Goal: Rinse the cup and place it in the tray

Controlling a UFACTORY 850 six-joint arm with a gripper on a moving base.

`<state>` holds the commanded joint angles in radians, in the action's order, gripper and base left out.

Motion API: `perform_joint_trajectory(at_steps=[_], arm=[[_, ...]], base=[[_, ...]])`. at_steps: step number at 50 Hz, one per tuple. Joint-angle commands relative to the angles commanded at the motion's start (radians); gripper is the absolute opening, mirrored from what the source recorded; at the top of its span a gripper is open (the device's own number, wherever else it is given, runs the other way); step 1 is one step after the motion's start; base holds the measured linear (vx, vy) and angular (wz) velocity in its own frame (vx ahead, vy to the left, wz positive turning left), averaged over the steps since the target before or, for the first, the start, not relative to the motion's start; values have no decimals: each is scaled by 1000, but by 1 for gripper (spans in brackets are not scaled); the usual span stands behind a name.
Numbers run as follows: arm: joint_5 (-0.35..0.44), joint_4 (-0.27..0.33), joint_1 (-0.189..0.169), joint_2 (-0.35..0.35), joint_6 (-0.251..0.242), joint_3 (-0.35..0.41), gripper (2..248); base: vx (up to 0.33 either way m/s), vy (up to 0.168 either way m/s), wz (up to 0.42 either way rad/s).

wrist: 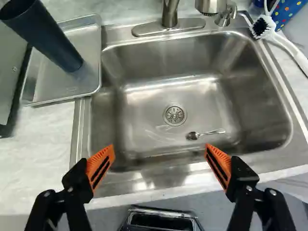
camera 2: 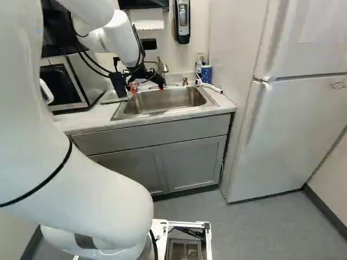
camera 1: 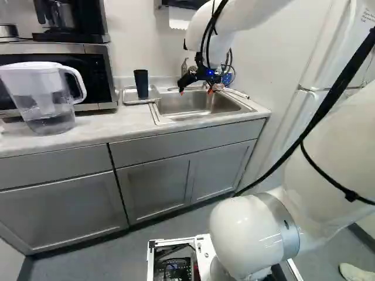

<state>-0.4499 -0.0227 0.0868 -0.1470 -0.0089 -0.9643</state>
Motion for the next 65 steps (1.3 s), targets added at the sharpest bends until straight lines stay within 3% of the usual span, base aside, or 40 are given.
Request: perform_joint_trajectory(at_steps=[30,65], arm=[[0,0,0,0,0,0,247],[0,0,0,0,0,0,247]], base=[[-156,-24,171],[-149,-37,25]])
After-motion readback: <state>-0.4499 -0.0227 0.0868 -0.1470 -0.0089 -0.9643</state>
